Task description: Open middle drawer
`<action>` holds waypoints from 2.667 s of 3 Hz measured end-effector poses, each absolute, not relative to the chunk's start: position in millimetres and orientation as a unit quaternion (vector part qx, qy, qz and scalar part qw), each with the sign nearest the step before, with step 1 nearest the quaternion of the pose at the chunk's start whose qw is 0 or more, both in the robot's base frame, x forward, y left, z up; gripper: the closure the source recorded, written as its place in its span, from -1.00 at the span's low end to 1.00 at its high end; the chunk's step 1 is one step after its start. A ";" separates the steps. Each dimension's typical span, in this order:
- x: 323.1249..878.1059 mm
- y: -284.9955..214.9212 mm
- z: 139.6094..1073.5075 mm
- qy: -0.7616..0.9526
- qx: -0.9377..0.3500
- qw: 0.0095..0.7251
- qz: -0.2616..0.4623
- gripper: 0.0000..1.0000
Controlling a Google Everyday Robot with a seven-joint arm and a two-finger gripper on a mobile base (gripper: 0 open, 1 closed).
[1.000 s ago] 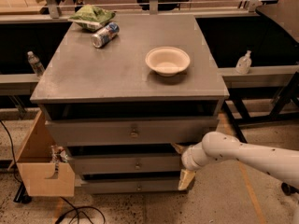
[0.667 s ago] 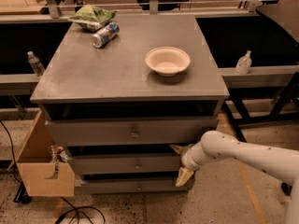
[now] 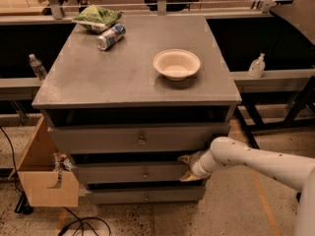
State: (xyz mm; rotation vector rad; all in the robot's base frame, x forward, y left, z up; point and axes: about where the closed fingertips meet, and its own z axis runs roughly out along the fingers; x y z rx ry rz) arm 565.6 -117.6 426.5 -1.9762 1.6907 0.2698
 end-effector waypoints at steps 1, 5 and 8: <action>556.7 -120.0 433.0 0.625 -0.729 0.263 0.096 0.66; 534.9 -129.2 443.3 0.645 -0.707 0.271 0.101 1.00; 485.0 -144.1 455.7 0.684 -0.660 0.290 0.113 1.00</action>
Offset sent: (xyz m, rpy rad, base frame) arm -0.0596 -0.0191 0.0425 0.0077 -0.0348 -0.0734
